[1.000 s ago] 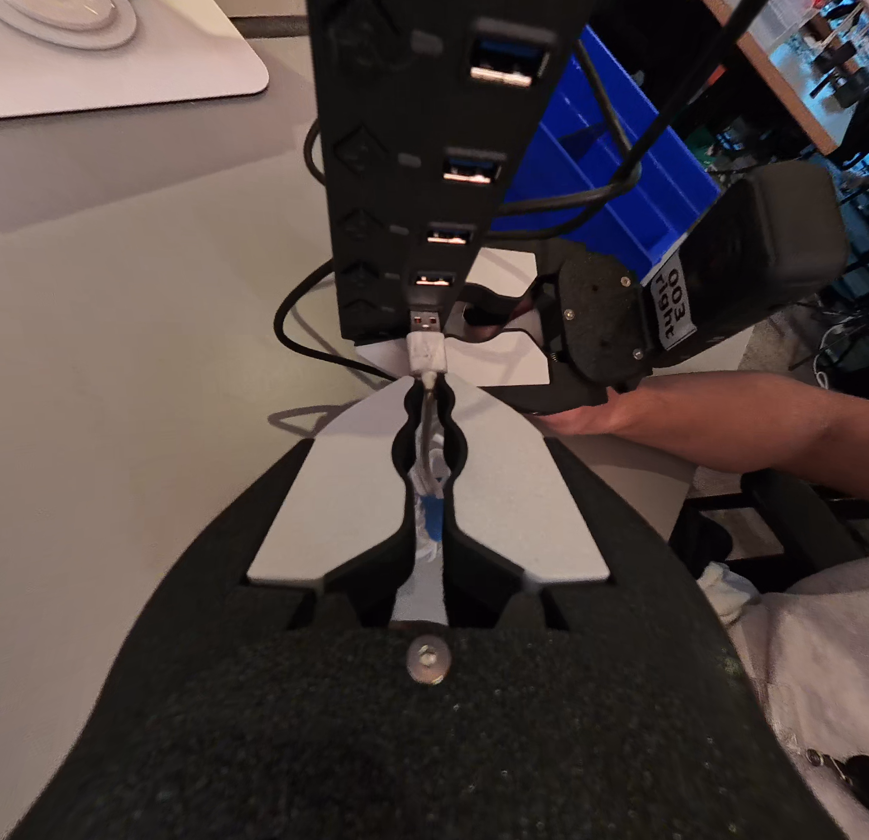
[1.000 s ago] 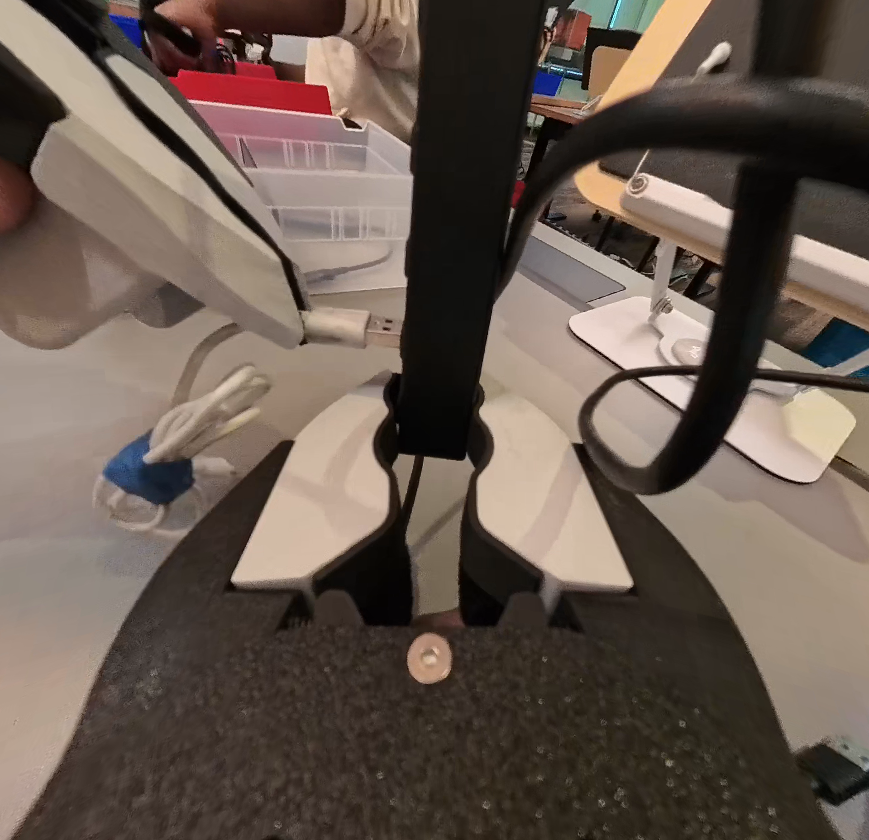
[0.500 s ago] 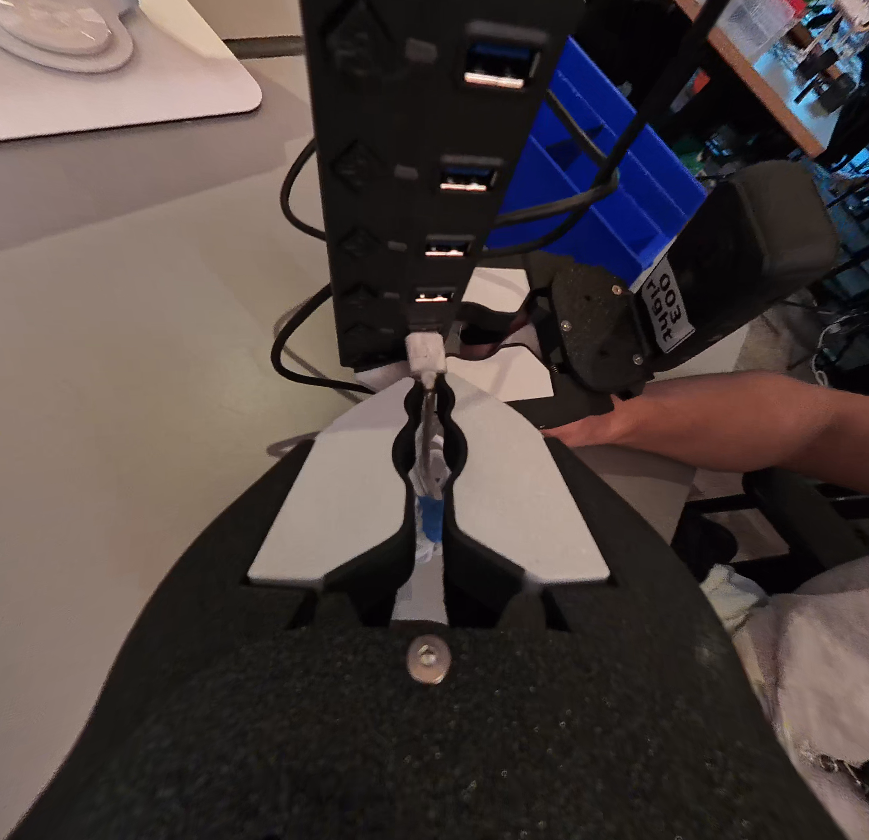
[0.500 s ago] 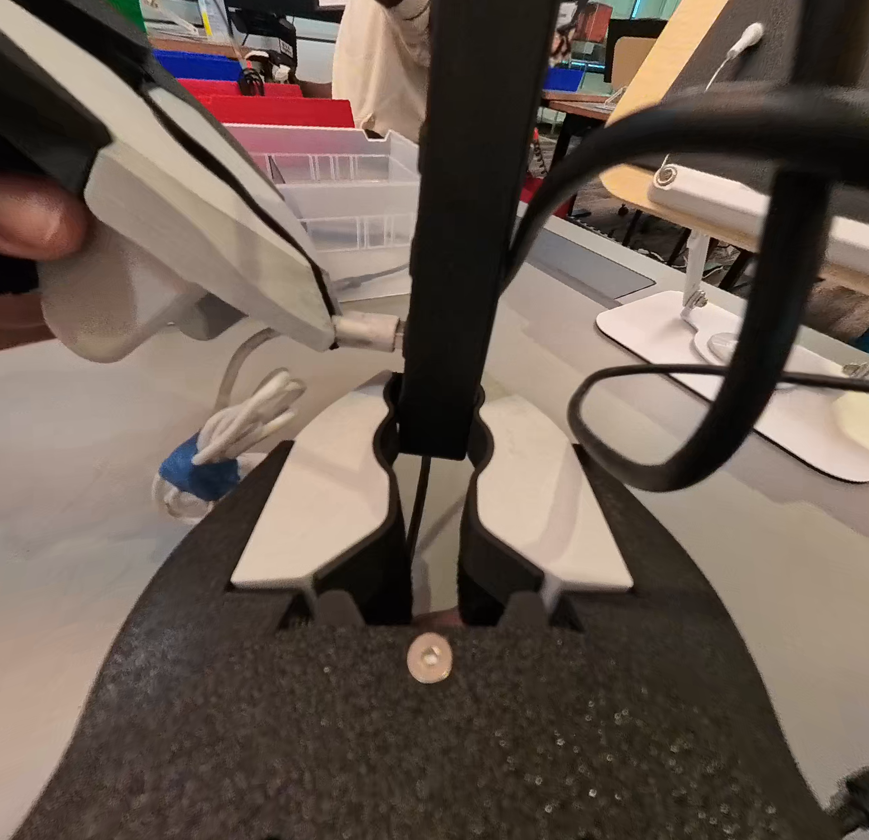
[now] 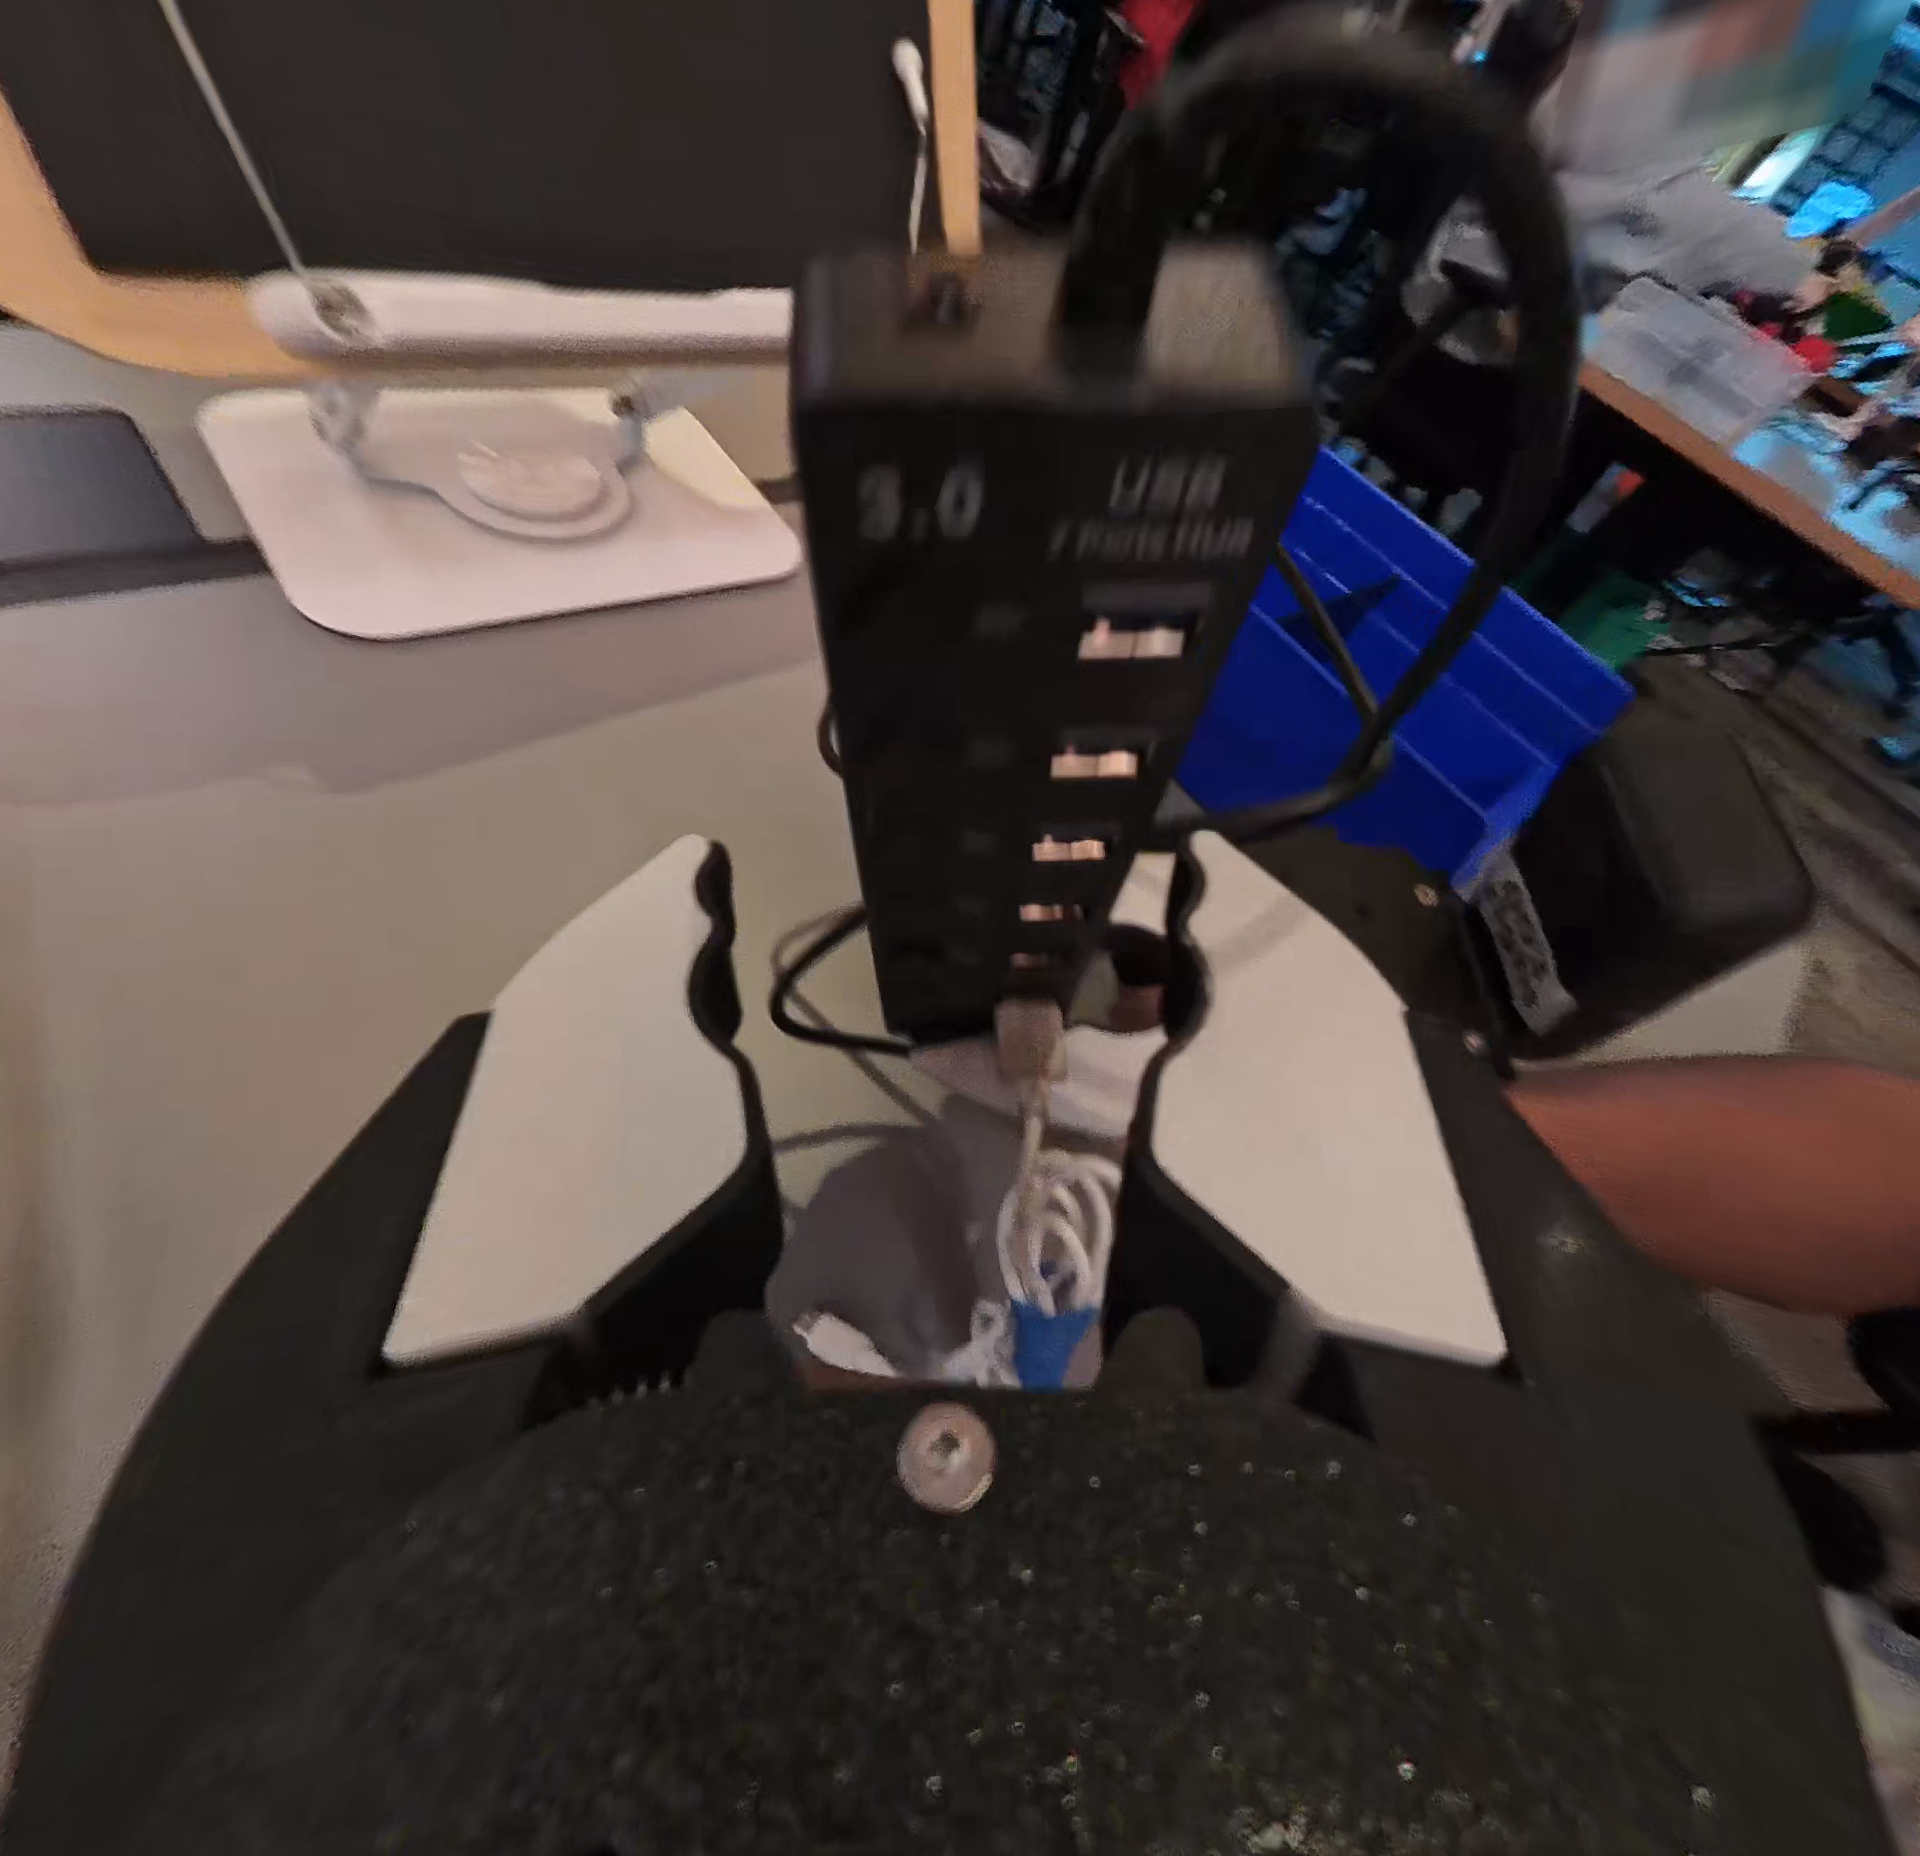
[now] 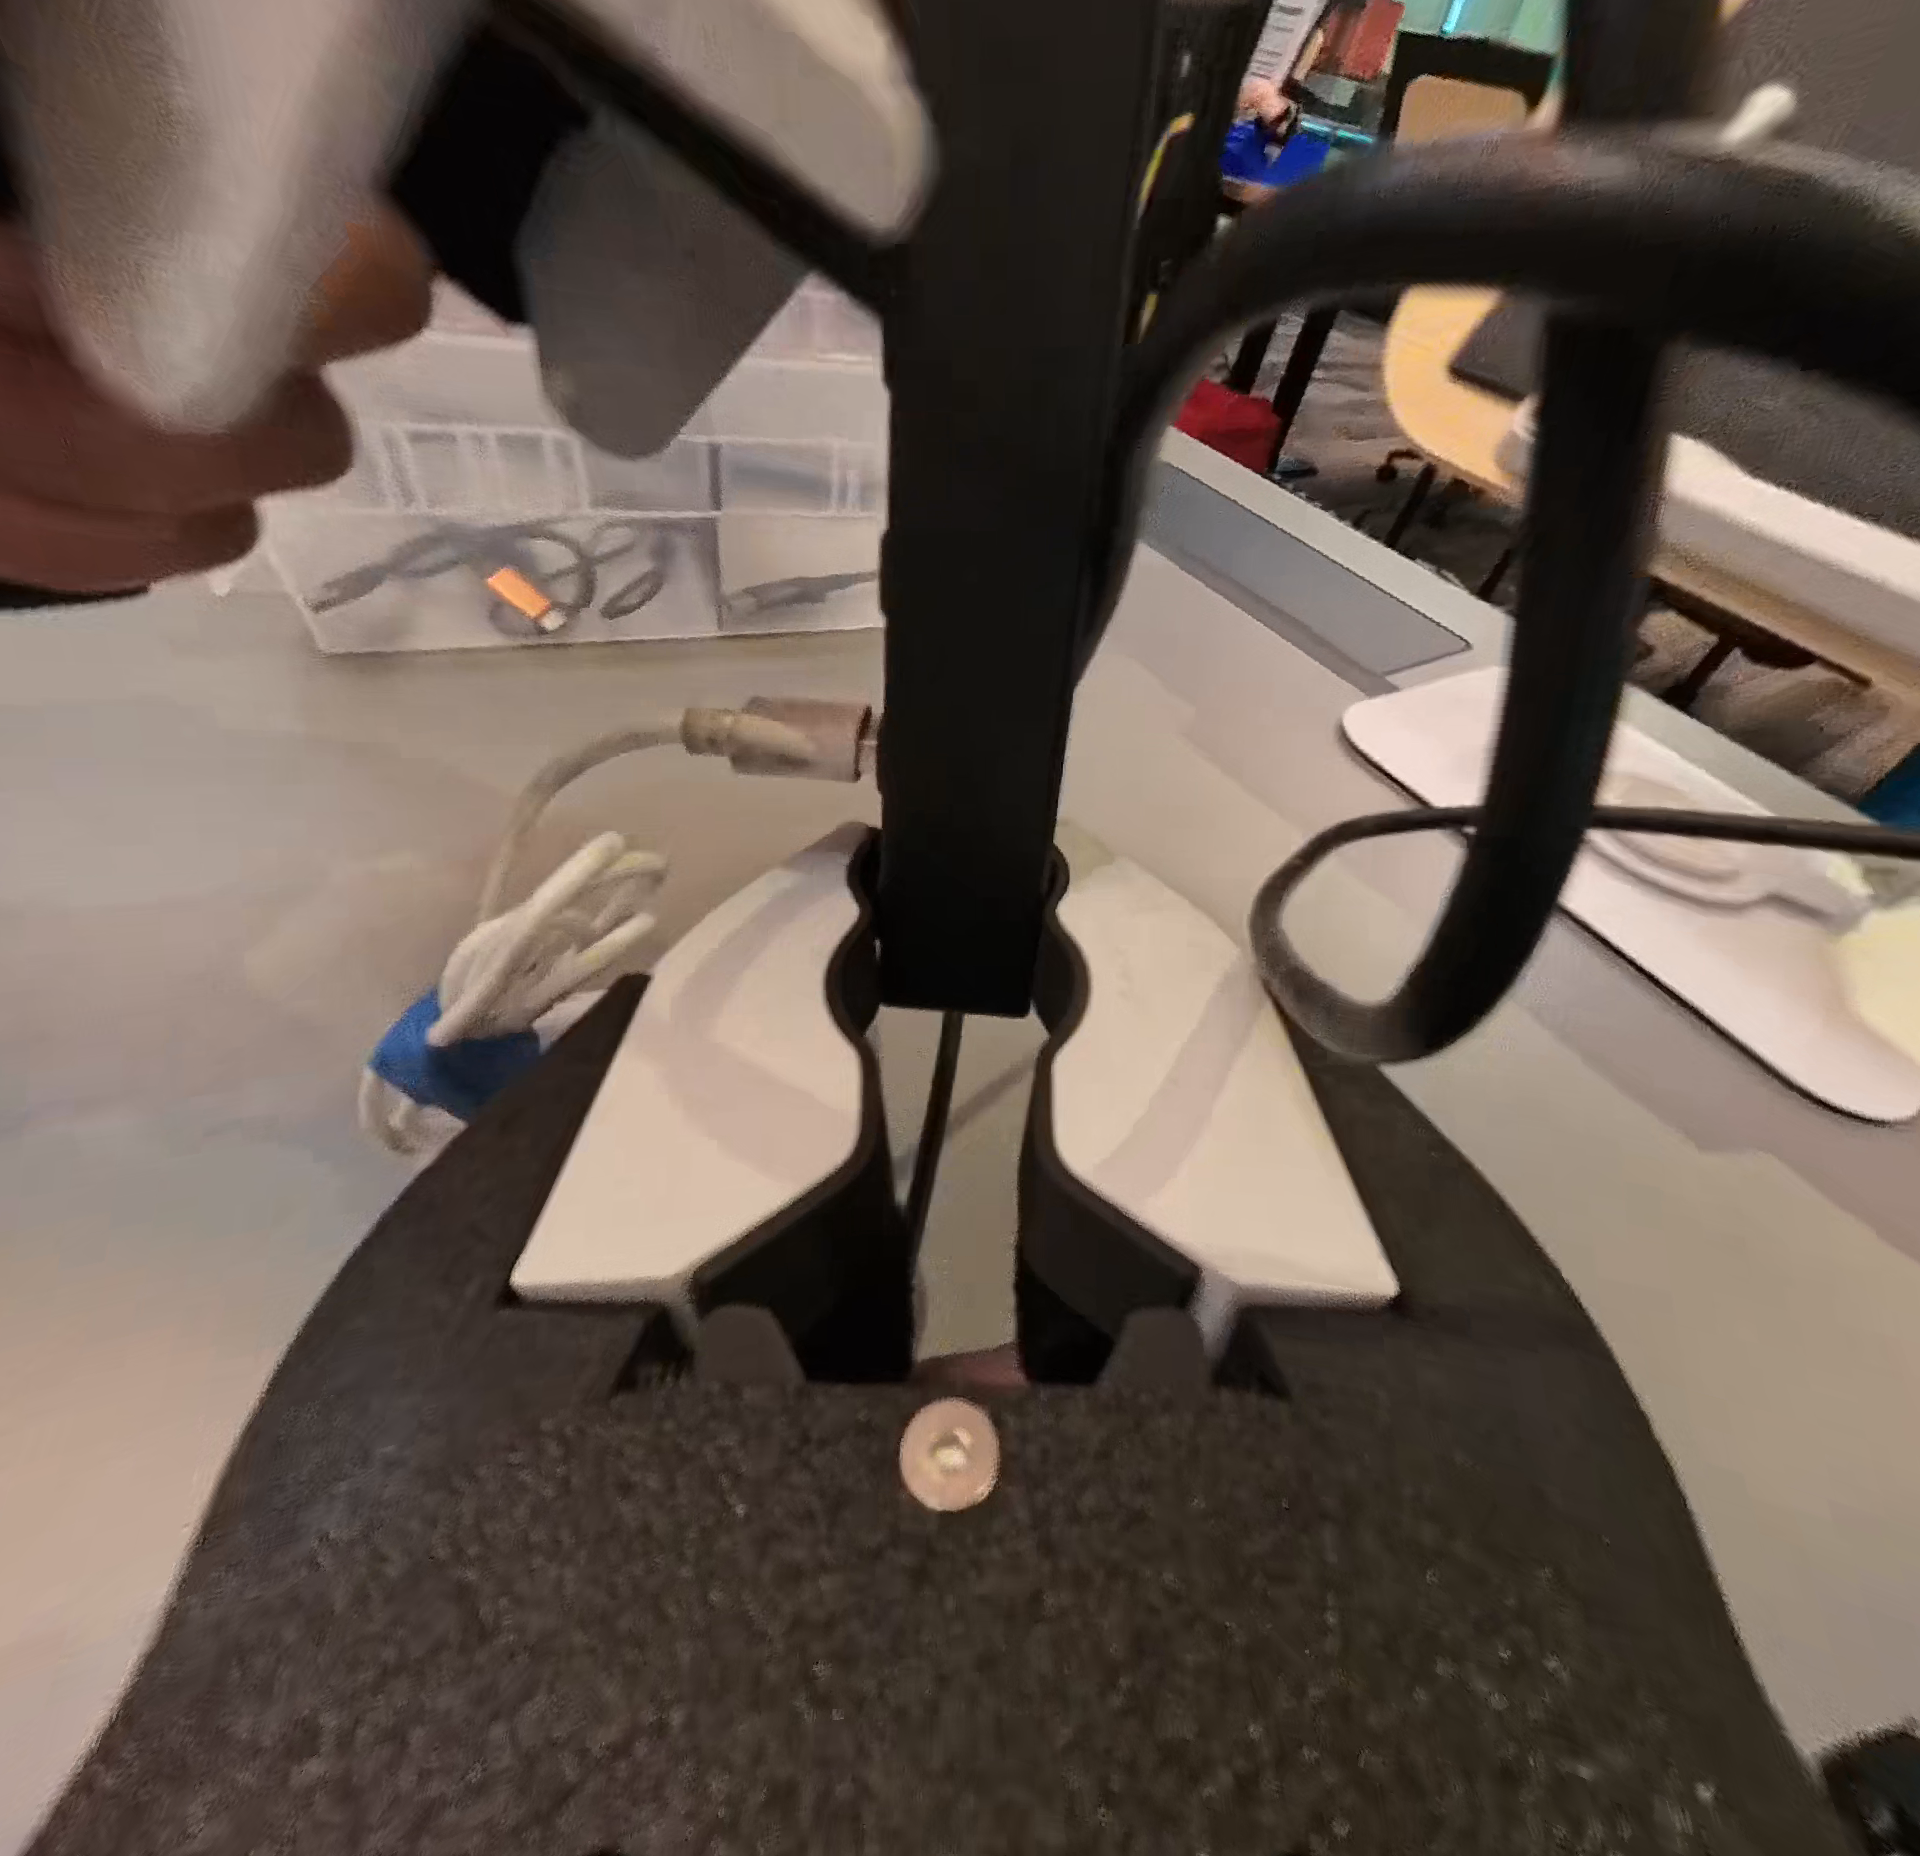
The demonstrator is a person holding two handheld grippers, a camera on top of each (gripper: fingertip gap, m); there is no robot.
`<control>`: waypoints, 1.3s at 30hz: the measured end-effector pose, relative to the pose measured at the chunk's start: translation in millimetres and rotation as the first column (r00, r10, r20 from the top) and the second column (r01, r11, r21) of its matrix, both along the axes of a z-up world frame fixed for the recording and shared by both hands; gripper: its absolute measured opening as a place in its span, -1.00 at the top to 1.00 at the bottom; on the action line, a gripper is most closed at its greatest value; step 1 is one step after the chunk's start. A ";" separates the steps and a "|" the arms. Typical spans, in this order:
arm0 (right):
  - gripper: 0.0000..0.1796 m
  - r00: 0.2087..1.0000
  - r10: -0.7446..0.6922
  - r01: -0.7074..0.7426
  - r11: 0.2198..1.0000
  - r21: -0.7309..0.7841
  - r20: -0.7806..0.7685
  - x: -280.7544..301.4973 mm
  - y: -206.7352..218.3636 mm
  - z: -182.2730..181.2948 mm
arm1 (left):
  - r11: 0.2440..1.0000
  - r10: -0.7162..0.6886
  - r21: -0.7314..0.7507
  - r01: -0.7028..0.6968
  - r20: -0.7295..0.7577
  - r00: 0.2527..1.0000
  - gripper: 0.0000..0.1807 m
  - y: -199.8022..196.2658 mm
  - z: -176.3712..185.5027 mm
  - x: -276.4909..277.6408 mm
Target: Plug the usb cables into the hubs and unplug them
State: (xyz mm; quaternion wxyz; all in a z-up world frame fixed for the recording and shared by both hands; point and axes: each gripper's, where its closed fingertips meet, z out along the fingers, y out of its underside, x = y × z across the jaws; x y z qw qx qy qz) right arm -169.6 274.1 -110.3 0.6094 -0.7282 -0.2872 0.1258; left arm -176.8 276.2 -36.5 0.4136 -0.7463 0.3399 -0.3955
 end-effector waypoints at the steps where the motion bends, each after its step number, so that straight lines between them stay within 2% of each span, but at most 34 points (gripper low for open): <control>1: 0.72 1.000 0.014 -0.014 1.000 0.008 0.020 -4.6 -2.7 -0.8 | 0.999 0.021 0.033 -0.021 -0.005 1.000 0.22 1.9 3.3 -2.3; 2: 0.72 0.999 0.021 -0.021 1.000 0.012 0.036 -7.6 -4.7 -1.3 | 0.999 0.019 0.047 -0.019 -0.009 1.000 0.39 0.9 5.4 -3.8; 6: 0.72 0.998 0.056 -0.055 0.997 -0.057 0.003 -13.5 -10.1 -5.1 | 0.999 0.041 -0.012 -0.041 -0.036 0.999 0.41 2.4 0.8 -8.4; 9: 0.52 0.997 0.072 -0.072 0.992 -0.100 0.005 -9.2 -19.9 -5.6 | 0.995 0.100 0.000 -0.100 -0.081 0.992 0.41 14.0 -4.5 -20.4; 11: 0.52 0.999 0.050 -0.048 0.991 -0.127 0.018 0.3 -26.7 -5.4 | 0.993 0.115 -0.020 -0.117 -0.068 0.991 0.41 17.3 -5.7 -25.0; 16: 0.56 0.976 0.170 -0.183 0.979 -0.091 -0.139 -33.2 -66.0 44.2 | 0.992 0.124 -0.010 -0.126 -0.101 0.987 0.41 13.2 -19.1 -17.0; 17: 0.54 0.977 0.169 -0.181 0.980 -0.085 -0.131 -40.6 -66.4 49.5 | 0.994 0.110 -0.017 -0.112 -0.101 0.989 0.41 9.3 -20.2 -12.6; 19: 0.56 0.992 0.078 -0.085 0.993 -0.076 -0.100 -35.7 -50.3 50.1 | 0.995 0.092 -0.026 -0.095 -0.098 0.991 0.41 2.4 -19.4 -6.8; 21: 0.45 0.994 0.042 -0.052 0.993 -0.106 -0.099 -26.3 -40.1 44.9 | 0.992 0.124 0.019 -0.122 -0.128 0.984 0.41 4.5 -17.6 -10.6; 23: 0.48 0.999 -0.021 0.016 0.993 -0.121 -0.043 -13.5 -32.9 38.3 | 0.994 0.113 -0.002 -0.113 -0.115 0.987 0.41 0.7 -12.6 -11.1; 26: 0.45 0.999 -0.006 0.000 0.992 -0.124 -0.045 -13.9 -36.3 39.6 | 0.995 0.103 -0.004 -0.104 -0.089 0.991 0.41 -2.3 -5.2 -10.1; 30: 0.44 0.999 -0.030 0.024 0.991 -0.135 -0.043 -10.8 -29.5 42.0 | 0.999 0.040 -0.027 -0.042 -0.059 0.997 0.41 -26.2 -4.1 10.4; 39: 0.67 0.992 -0.021 0.007 0.994 -0.112 -0.126 -1.2 -26.2 48.2 | 0.995 -0.063 0.061 0.073 -0.158 0.985 0.43 -50.1 2.4 26.6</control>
